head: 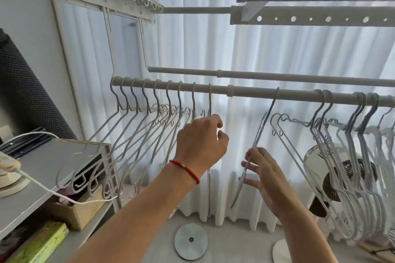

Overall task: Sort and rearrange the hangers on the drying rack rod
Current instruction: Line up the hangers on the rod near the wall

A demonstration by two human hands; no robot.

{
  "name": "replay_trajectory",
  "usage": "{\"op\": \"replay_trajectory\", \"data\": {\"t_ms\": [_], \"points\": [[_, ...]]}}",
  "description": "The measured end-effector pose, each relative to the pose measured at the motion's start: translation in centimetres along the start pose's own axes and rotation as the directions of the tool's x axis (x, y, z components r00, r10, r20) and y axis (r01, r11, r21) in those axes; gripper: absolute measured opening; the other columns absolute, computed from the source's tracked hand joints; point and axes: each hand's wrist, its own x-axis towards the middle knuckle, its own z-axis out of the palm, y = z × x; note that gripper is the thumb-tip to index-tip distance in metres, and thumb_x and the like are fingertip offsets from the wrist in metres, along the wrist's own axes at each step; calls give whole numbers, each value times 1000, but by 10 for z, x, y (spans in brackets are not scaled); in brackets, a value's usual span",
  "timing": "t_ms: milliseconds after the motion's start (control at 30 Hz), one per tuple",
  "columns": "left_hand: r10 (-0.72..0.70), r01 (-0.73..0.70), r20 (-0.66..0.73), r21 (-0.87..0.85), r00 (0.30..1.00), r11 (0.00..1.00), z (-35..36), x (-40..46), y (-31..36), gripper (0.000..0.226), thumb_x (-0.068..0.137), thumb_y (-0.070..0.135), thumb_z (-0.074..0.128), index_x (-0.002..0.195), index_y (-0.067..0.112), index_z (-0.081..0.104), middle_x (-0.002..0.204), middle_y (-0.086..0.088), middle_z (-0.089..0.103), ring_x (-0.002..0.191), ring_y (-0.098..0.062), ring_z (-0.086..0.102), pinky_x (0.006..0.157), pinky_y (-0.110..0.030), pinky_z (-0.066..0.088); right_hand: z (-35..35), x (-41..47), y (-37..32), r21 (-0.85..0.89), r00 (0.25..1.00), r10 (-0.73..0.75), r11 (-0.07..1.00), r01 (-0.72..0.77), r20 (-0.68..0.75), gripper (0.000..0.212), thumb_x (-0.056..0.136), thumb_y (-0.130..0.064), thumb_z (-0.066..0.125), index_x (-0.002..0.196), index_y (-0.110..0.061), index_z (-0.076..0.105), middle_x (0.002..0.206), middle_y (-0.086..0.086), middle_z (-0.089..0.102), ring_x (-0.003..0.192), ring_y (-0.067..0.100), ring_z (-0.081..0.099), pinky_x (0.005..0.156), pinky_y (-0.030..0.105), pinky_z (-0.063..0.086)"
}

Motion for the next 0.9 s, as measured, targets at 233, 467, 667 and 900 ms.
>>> {"op": "replay_trajectory", "data": {"t_ms": [233, 467, 667, 900], "points": [[-27, 27, 10, 0, 1000, 1000, -3, -2, -7, 25, 90, 30, 55, 111, 26, 68, 92, 4, 74, 89, -23, 68, 76, -33, 55, 10, -1, 8, 78, 993, -100, 991, 104, -55, 32, 108, -30, 43, 81, -23, 58, 98, -4, 49, 103, 19, 48, 89, 53, 56], [-36, 35, 12, 5, 999, 999, -4, -2, -14, 26, 91, 30, 55, 113, 26, 68, 94, 5, 74, 90, -22, 68, 75, -31, 52, 18, 1, 8, -74, 990, -144, 987, 143, -10, 30, 107, -34, 46, 101, -9, 61, 117, 10, 62, 115, 22, 60, 94, 62, 55], [-31, 31, 2, 12, 1000, 999, -5, -3, -20, 26, 91, 31, 56, 114, 26, 67, 92, 5, 74, 89, -20, 69, 75, -31, 56, 38, 2, -1, -122, 980, -156, 978, 172, 126, 30, 107, -32, 43, 100, -11, 63, 114, 3, 65, 110, 13, 64, 93, 51, 59], [-26, 26, -8, 15, 1000, 1000, -8, -7, -24, 25, 94, 34, 57, 116, 26, 67, 96, 5, 75, 88, -18, 70, 77, -33, 59, 56, 5, -1, -85, 981, -125, 987, 139, 148, 31, 108, -34, 41, 100, -13, 62, 115, 1, 66, 110, 20, 63, 92, 53, 59]]}}
